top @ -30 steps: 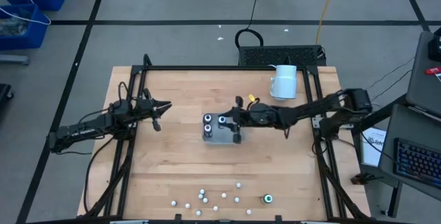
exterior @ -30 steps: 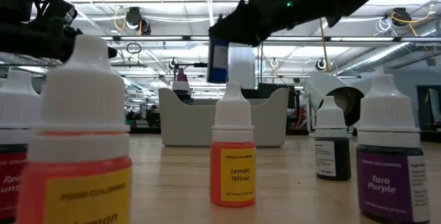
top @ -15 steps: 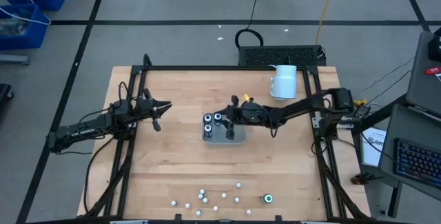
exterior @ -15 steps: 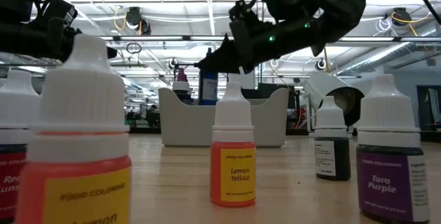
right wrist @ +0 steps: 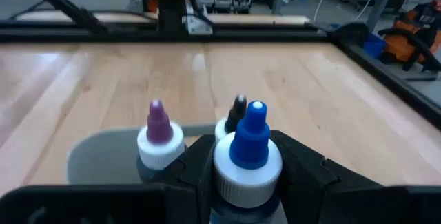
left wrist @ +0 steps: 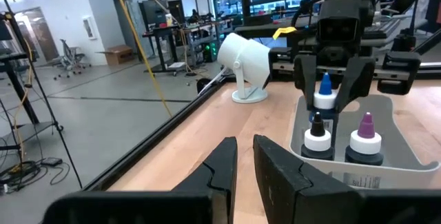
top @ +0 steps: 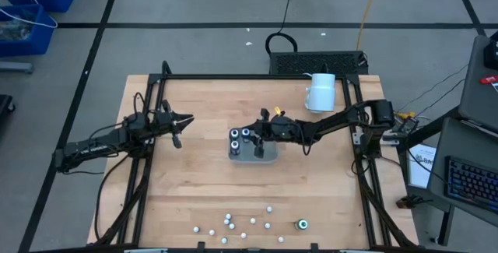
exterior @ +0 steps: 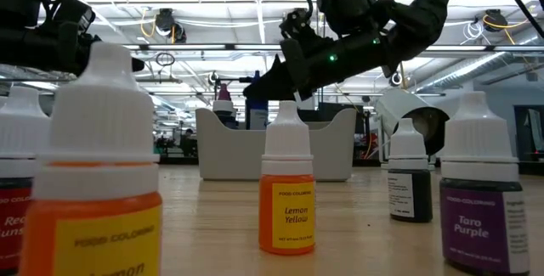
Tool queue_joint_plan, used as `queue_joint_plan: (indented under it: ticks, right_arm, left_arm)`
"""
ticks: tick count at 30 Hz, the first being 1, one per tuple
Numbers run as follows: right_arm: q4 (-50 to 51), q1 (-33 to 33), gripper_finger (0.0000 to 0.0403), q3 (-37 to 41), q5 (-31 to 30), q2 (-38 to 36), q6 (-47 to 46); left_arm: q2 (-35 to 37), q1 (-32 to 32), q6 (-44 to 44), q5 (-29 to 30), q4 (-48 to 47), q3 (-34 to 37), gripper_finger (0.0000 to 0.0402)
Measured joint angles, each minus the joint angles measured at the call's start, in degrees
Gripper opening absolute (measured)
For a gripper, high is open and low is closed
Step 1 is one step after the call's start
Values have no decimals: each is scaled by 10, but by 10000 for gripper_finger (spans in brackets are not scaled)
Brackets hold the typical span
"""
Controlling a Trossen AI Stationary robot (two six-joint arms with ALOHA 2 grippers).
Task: Pick & Place food coloring
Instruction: Put the large blue food coloring bottle into the white bin
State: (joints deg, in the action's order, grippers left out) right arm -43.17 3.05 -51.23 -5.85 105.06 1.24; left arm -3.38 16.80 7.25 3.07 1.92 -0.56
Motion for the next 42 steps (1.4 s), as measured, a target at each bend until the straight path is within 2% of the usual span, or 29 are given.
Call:
queue_joint_plan:
  ticks: [10,16,35,42]
  right_arm:
    - [0,-1,119,0,-6,0,-18]
    - [0,-9,116,0,-47,0,-18]
    - [-11,-23,118,0,-49,0,-21]
    - [-42,-23,120,-7,-52,51,-22]
  left_arm:
    - [0,0,0,1,6,0,58]
    - [0,0,0,2,7,0,58]
    - [0,0,1,2,13,0,58]
    - [0,0,1,1,13,0,58]
